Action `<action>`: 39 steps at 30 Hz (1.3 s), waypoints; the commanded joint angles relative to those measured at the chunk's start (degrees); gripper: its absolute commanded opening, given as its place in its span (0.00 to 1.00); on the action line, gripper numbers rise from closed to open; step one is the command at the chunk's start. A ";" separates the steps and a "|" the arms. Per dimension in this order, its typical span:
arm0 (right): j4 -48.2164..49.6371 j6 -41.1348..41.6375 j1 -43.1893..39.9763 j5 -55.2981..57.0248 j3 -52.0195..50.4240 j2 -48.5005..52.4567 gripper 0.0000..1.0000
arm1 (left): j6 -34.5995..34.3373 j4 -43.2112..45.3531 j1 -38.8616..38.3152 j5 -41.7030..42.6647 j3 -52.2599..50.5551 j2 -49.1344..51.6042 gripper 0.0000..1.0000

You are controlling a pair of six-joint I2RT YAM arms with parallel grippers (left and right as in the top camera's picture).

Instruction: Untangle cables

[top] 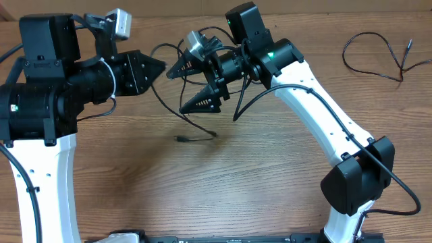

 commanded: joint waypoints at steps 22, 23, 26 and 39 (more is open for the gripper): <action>0.74 1.81 8.24 -1.92 -0.31 -0.79 1.00 | -5.03 6.21 0.24 -10.47 0.68 4.72 0.04; 0.68 1.79 8.24 -1.77 -0.31 -0.79 1.00 | -5.16 6.21 0.24 -9.90 0.68 5.20 0.04; 0.63 1.79 8.24 -1.77 -0.31 -0.79 0.33 | -5.11 6.47 0.24 -6.29 0.68 6.10 0.04; 0.26 1.81 8.22 -0.66 -0.31 -0.79 0.04 | -4.57 7.50 0.24 -6.03 0.68 6.21 0.75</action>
